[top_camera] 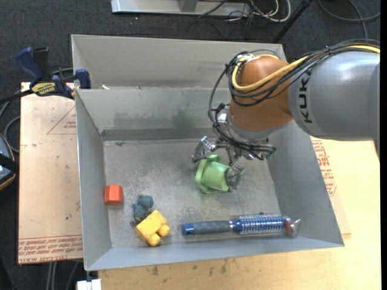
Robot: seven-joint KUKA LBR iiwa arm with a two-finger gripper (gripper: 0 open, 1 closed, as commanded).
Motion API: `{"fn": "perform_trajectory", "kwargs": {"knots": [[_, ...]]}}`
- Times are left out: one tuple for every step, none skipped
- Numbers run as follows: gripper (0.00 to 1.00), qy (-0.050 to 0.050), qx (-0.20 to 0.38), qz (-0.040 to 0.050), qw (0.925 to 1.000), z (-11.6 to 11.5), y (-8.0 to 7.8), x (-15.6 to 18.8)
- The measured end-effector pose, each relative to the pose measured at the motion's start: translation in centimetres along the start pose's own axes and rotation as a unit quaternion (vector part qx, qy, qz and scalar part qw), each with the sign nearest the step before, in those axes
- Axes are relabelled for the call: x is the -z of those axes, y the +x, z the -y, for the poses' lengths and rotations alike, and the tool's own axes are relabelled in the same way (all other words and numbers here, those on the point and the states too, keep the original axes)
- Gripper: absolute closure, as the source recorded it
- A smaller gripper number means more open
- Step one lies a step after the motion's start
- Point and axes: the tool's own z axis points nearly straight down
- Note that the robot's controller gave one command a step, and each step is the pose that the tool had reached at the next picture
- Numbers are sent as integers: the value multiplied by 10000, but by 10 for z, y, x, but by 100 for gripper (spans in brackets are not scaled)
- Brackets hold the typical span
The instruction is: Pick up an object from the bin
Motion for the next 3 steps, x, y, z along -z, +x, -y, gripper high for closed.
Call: {"fn": "perform_trajectory", "kwargs": {"knots": [[0, 12, 386, 35, 9992, 4, -4, -1], [0, 5, 2487, 7, 9686, 15, -36, -11], [100, 2, 2479, 15, 9688, 15, -36, -10]]}}
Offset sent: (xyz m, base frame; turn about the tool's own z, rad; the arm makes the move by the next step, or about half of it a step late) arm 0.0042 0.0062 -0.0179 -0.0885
